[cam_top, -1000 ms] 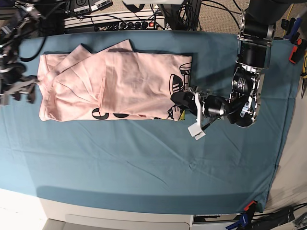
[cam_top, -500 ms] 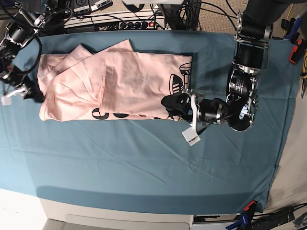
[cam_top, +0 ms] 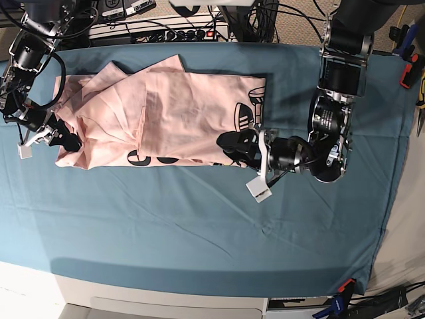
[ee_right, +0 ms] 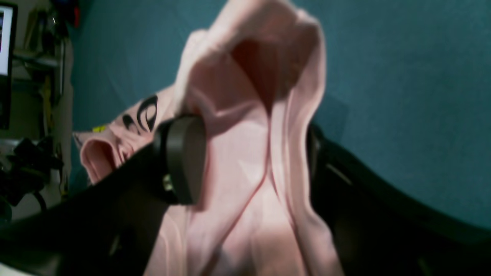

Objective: Fold the T-shirt properly
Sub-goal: 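Grasp the shirt's hem end with the right gripper, then fold the hem end over toward the collar with the right gripper, then release the folded hem and lift the right gripper away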

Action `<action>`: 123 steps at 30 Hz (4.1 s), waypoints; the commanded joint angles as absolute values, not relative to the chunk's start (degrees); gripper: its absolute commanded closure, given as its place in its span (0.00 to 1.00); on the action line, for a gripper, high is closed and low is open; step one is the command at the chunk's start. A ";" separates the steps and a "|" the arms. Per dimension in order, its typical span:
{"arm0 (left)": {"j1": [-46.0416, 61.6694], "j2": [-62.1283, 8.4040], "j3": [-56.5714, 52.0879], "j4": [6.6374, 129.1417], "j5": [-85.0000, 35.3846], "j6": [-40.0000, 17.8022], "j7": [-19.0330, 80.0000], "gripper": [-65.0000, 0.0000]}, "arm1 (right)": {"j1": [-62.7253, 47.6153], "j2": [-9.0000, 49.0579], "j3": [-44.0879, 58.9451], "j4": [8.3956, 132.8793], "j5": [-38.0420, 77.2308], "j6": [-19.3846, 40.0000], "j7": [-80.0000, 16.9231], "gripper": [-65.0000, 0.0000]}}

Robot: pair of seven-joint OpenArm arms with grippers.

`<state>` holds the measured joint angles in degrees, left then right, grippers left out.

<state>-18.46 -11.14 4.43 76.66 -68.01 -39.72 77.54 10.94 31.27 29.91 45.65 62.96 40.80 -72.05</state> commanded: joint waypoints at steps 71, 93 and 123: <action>-20.29 -25.41 -11.55 84.53 -64.71 -40.00 75.37 0.64 | -3.66 -8.12 1.17 100.01 34.46 33.80 -58.52 1.00; -20.14 -25.47 -11.55 84.53 -64.71 -40.00 75.40 0.64 | -3.68 -8.10 -6.11 104.53 64.53 40.00 -73.17 0.50; -17.78 -25.41 -11.55 84.49 -64.73 -40.00 75.37 0.64 | -27.44 -0.93 -10.63 131.79 13.72 31.86 -64.14 0.44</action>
